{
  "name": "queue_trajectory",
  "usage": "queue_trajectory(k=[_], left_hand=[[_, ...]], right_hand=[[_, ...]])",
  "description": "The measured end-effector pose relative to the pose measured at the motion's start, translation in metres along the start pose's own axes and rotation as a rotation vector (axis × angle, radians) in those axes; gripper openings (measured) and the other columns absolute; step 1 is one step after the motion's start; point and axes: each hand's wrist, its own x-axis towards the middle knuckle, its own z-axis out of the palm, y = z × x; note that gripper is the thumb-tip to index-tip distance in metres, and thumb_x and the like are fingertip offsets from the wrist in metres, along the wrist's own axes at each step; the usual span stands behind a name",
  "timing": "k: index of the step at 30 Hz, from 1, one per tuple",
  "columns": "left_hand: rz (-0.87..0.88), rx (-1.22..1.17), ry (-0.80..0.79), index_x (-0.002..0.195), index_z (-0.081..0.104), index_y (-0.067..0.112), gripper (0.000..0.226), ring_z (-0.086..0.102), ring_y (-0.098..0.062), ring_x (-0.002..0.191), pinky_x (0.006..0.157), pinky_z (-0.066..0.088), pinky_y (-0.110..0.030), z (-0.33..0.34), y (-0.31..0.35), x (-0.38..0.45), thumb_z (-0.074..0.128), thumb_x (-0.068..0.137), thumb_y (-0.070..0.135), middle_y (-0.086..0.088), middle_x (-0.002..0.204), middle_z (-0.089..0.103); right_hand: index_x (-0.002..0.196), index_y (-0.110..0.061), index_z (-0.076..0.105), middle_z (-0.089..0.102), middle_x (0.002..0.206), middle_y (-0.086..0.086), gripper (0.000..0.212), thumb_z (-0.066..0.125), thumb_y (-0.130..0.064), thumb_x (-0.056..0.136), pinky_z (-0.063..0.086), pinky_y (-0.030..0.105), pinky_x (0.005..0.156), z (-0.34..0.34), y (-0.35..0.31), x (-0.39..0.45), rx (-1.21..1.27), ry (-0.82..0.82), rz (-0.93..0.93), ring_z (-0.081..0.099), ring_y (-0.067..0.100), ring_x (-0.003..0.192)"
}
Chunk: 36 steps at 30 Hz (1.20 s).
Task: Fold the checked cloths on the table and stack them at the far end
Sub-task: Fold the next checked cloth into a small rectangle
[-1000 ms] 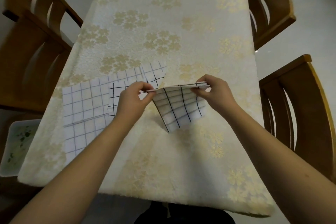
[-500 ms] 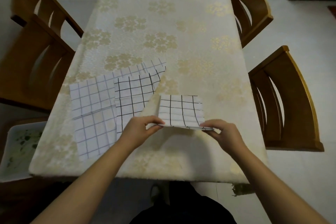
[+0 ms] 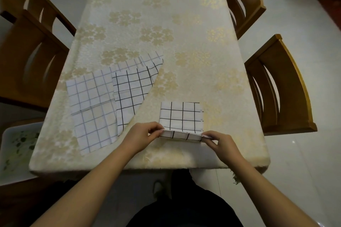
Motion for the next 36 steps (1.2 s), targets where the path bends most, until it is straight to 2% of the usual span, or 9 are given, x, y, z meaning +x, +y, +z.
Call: queue_trajectory(k=[5,11,13,17,22,25,27,32,36], left_hand=[[-0.047,-0.031,0.044,0.099,0.059,0.036,0.004,0.058,0.011,0.087,0.076,0.042,-0.010,-0.002,0.011,0.016,0.060,0.095,0.035,0.017,0.089,0.066],[-0.129,-0.080,-0.153,0.123,0.050,0.042,0.054,0.054,0.005,0.109,0.093,0.042,-0.019,0.000,-0.005,0.039,0.077,0.076,0.046,0.015,0.114,0.066],[-0.133,-0.020,-0.188,0.120,0.062,0.030,0.049,0.057,0.001,0.109,0.097,0.046,-0.024,0.004,-0.012,0.045,0.076,0.076,0.047,0.016,0.115,0.067],[-0.143,0.021,-0.174,0.111,0.070,0.026,0.030,0.057,0.005,0.096,0.080,0.038,0.000,0.011,-0.014,0.060,0.076,0.083,0.033,0.022,0.101,0.062],[-0.125,0.142,-0.144,0.084,0.065,0.028,0.019,0.050,0.002,0.076,0.065,0.037,-0.015,0.017,-0.029,0.067,0.073,0.082,0.045,0.013,0.082,0.055],[-0.204,0.099,-0.096,0.082,0.065,0.017,0.027,0.056,-0.007,0.076,0.067,0.047,-0.025,0.023,-0.030,0.065,0.069,0.085,0.044,0.005,0.080,0.060],[-0.249,0.051,-0.057,0.077,0.055,0.019,0.026,0.052,-0.006,0.068,0.061,0.041,-0.023,0.026,-0.025,0.064,0.069,0.088,0.039,0.006,0.072,0.056],[-0.341,-0.035,0.038,0.106,0.052,0.033,0.027,0.055,-0.002,0.071,0.060,0.039,-0.012,0.030,-0.018,0.069,0.070,0.087,0.039,0.011,0.074,0.059],[-0.351,-0.038,0.130,0.088,0.059,0.025,0.014,0.051,-0.007,0.065,0.057,0.038,-0.014,0.033,-0.018,0.070,0.067,0.090,0.037,0.008,0.070,0.057]], right_hand=[[0.094,-0.036,0.067,0.068,0.095,-0.025,0.016,0.063,-0.020,0.093,0.041,0.002,0.073,-0.004,-0.009,0.018,0.111,0.074,-0.004,0.059,-0.015,0.091],[0.098,-0.026,0.069,0.072,0.092,-0.012,0.013,0.059,-0.018,0.096,0.045,0.013,0.071,-0.010,-0.004,0.050,0.214,0.048,0.033,0.064,-0.003,0.085],[0.101,-0.023,0.070,0.072,0.094,-0.012,0.013,0.059,-0.018,0.096,0.044,0.010,0.071,-0.011,-0.002,0.059,0.240,0.049,0.048,0.063,-0.005,0.085],[0.099,-0.027,0.069,0.072,0.095,-0.015,0.016,0.059,-0.015,0.096,0.044,0.008,0.072,-0.013,-0.002,0.078,0.300,0.034,0.066,0.063,-0.008,0.086],[0.104,-0.028,0.068,0.074,0.096,-0.012,0.014,0.064,-0.020,0.093,0.049,0.012,0.078,-0.013,-0.004,0.094,0.422,0.000,0.095,0.067,-0.002,0.092],[0.117,-0.026,0.064,0.076,0.097,-0.007,0.029,0.070,-0.023,0.089,0.054,0.026,0.083,-0.015,0.003,0.098,0.461,-0.076,0.130,0.071,0.008,0.094],[0.122,-0.025,0.061,0.076,0.098,-0.006,0.035,0.071,-0.021,0.089,0.055,0.030,0.083,-0.015,0.009,0.100,0.441,-0.110,0.150,0.071,0.011,0.094],[0.115,-0.039,0.058,0.074,0.090,0.001,0.034,0.069,-0.020,0.090,0.056,0.028,0.074,-0.012,0.013,0.105,0.335,-0.039,0.156,0.070,0.014,0.084],[0.114,-0.039,0.057,0.070,0.085,-0.005,0.033,0.069,-0.021,0.090,0.047,0.010,0.062,-0.009,0.006,0.110,0.231,0.009,0.123,0.064,0.002,0.075]])
